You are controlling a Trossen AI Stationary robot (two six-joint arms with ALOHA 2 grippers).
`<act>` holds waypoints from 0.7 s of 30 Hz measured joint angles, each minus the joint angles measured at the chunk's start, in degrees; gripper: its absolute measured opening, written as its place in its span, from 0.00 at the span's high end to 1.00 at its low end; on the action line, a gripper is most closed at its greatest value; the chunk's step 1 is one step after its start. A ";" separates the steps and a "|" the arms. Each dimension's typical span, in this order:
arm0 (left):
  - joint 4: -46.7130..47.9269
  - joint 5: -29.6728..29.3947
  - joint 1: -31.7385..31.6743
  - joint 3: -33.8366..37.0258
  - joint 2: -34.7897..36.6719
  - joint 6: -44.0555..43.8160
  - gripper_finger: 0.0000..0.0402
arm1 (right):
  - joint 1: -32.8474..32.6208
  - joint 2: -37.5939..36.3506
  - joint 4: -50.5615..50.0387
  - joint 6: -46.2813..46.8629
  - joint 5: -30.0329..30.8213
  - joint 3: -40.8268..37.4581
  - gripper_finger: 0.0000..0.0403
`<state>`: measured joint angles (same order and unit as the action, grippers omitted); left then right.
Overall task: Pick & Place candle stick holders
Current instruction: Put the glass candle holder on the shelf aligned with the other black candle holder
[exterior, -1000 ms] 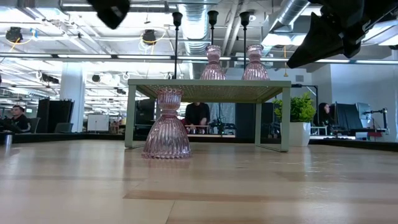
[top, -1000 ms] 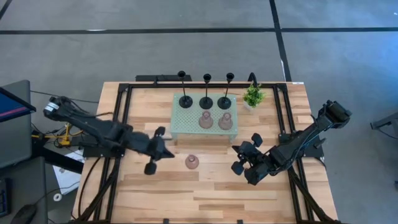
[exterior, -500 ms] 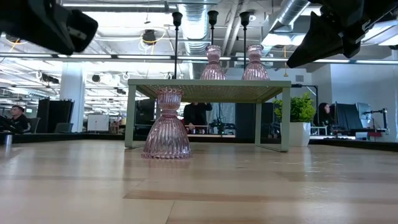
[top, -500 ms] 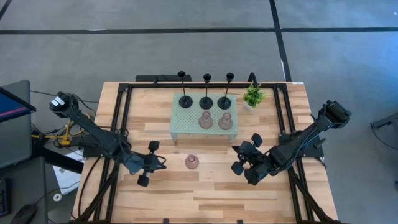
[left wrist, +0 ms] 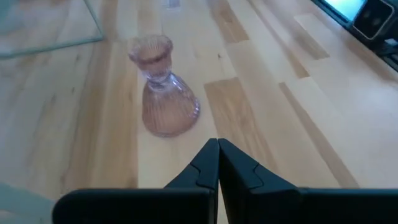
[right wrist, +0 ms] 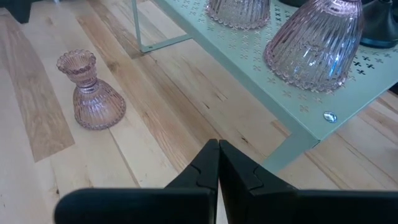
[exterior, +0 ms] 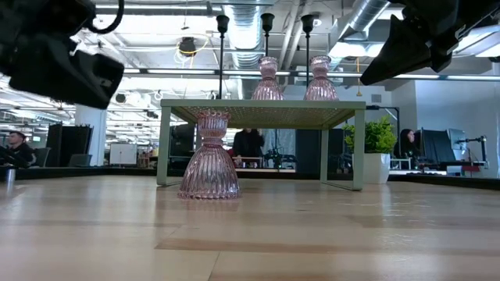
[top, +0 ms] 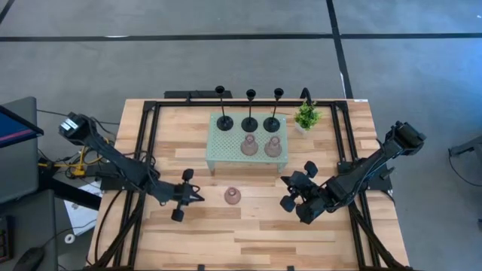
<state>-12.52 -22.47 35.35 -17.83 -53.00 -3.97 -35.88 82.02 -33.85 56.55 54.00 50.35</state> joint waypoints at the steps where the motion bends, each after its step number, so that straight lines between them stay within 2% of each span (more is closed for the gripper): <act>1: -0.67 0.10 0.00 0.31 -0.51 -0.59 0.99 | 0.00 0.00 0.02 -0.01 0.00 0.00 1.00; 10: -8.02 -0.07 -0.61 0.77 -8.09 -0.64 0.95 | 1.21 0.00 0.00 -0.11 0.00 0.00 1.00; 15: -15.48 -0.19 -2.34 0.77 -15.76 0.73 0.85 | 2.22 0.00 0.02 -0.11 -0.02 0.00 1.00; 21: -31.54 -0.19 -5.46 0.74 -24.66 0.74 0.70 | 2.32 0.00 0.02 -0.11 -0.20 0.00 1.00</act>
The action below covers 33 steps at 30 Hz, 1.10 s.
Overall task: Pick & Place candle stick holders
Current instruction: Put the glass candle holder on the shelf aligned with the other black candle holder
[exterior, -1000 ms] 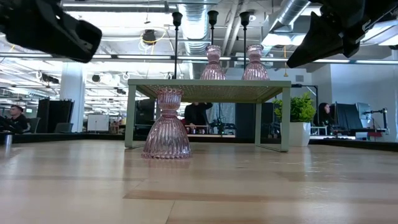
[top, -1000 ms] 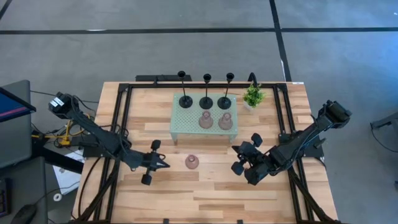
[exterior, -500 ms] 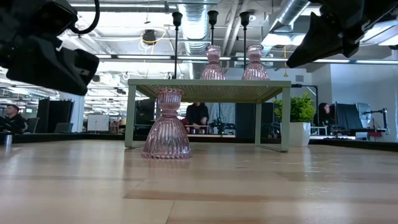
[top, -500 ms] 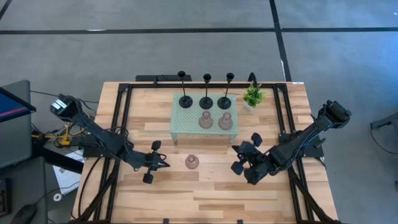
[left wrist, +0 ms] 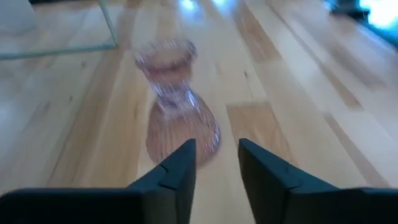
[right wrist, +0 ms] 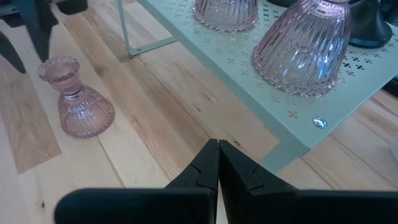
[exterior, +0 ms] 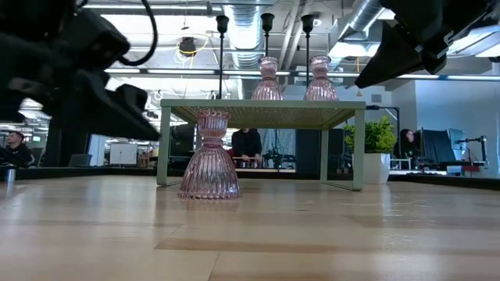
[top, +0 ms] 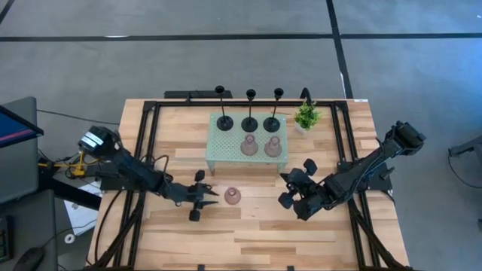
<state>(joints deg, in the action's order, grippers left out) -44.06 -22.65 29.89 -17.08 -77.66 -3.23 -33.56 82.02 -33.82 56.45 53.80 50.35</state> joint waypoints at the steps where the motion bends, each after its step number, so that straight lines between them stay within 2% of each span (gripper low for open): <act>1: -2.49 -0.01 -0.48 -0.02 -1.15 -0.01 0.68 | -0.01 0.00 0.00 -0.01 -0.01 0.00 1.00; 6: -8.89 2.84 -2.68 -0.09 -4.93 -0.24 0.56 | -0.02 0.00 0.00 -0.02 -0.04 0.00 1.00; 16: -10.00 4.18 -5.78 -4.34 -9.71 -3.47 0.38 | -0.02 0.00 0.00 -0.02 -0.17 0.00 1.00; 23: -10.04 5.14 -7.05 -8.43 -13.34 -3.20 0.33 | -0.04 0.00 -0.02 -0.02 -0.17 0.00 1.00; 33: -10.56 5.16 -8.82 -14.02 -18.42 -3.20 0.33 | -0.04 0.00 -0.02 -0.04 -0.17 0.00 1.00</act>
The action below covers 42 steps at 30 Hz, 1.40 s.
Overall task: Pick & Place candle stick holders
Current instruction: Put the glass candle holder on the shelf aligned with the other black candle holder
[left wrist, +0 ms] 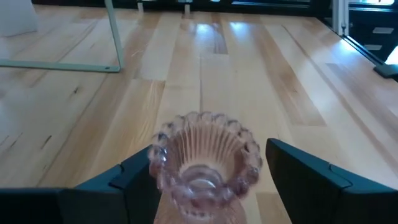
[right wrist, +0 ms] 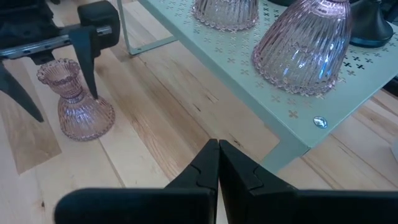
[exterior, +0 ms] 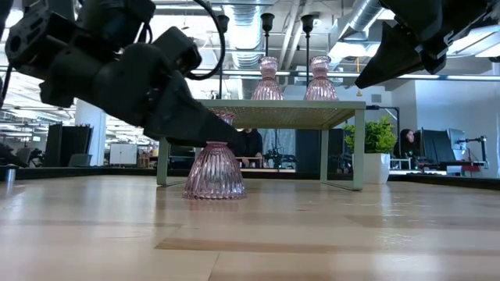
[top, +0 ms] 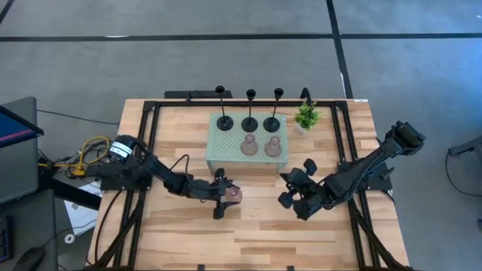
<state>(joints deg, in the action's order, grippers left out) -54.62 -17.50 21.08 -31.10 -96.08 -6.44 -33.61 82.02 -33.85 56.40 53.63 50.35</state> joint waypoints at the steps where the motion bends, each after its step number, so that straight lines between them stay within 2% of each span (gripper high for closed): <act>1: 0.01 0.02 -0.08 -0.24 -0.24 0.00 0.33 | 0.00 0.00 0.00 0.00 0.00 0.00 1.00; 10: 0.12 0.02 0.03 -0.37 -0.41 -0.15 0.35 | 0.00 0.00 -0.02 0.00 0.00 0.00 1.00; 23: 0.12 0.09 0.04 -0.37 -0.41 -1.83 0.60 | 0.01 0.00 -0.02 -0.02 0.00 0.00 1.00; 28: 0.35 4.76 0.38 -0.36 0.71 -11.81 0.67 | 0.02 0.00 -0.02 -0.02 0.00 0.00 1.00; 34: 1.89 6.60 2.80 -0.30 6.15 -13.48 0.65 | 0.02 0.00 -0.04 -0.02 0.00 0.00 1.00; 42: 12.37 6.07 5.44 -0.30 18.87 -12.02 0.68 | 0.02 0.00 -0.04 -0.02 0.00 0.00 1.00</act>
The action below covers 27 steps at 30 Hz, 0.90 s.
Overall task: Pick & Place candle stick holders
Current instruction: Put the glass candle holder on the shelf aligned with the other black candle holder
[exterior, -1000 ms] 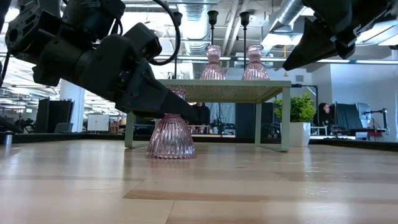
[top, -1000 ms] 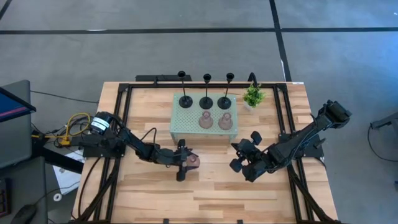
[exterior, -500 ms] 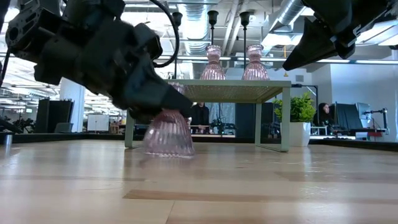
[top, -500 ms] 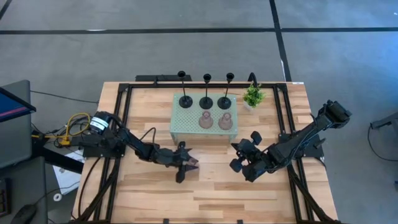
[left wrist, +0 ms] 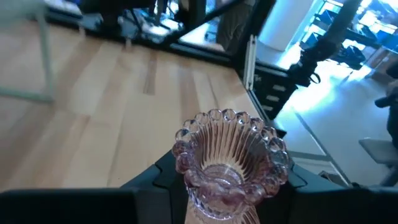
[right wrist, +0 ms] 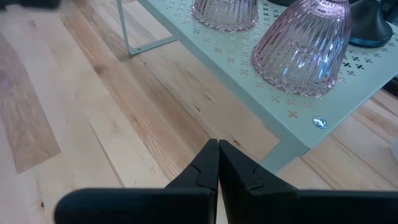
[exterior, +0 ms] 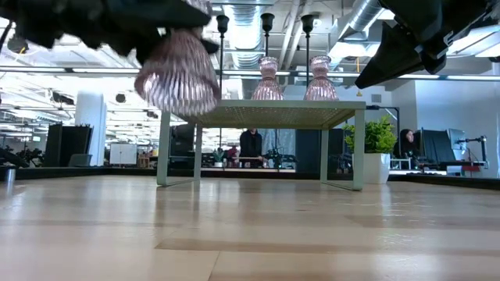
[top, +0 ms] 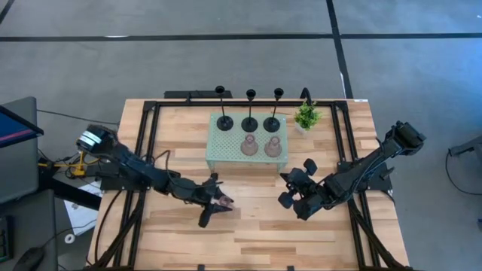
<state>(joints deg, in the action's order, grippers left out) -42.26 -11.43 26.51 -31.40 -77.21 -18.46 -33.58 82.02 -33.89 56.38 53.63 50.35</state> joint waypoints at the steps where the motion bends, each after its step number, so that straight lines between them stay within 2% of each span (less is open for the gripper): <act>1: 1.19 -1.28 0.39 0.00 1.66 0.72 0.67 | 0.00 0.00 -0.02 0.00 0.02 0.00 1.00; 5: 6.92 -7.37 1.34 -0.77 7.47 6.17 0.66 | 0.00 0.00 -0.02 0.00 0.15 0.00 1.00; 9: 13.77 -9.80 -0.32 -4.08 11.93 10.64 0.67 | 0.00 0.00 -0.02 -0.02 0.19 0.00 1.00; 13: 18.82 -10.00 -4.34 -7.46 14.99 13.69 0.66 | 0.00 0.00 0.00 0.00 0.19 0.00 1.00; 19: 29.07 -10.03 -13.77 -11.82 16.97 14.05 0.66 | 0.00 0.00 -0.07 -0.02 0.19 0.00 1.00; 27: 31.43 -6.48 -24.24 -12.09 16.76 13.08 0.66 | -0.02 0.00 -0.14 -1.01 0.21 0.00 1.00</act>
<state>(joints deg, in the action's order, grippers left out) -10.82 -17.91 2.28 -43.48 -60.45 -5.38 -33.61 82.02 -34.03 55.37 53.84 50.35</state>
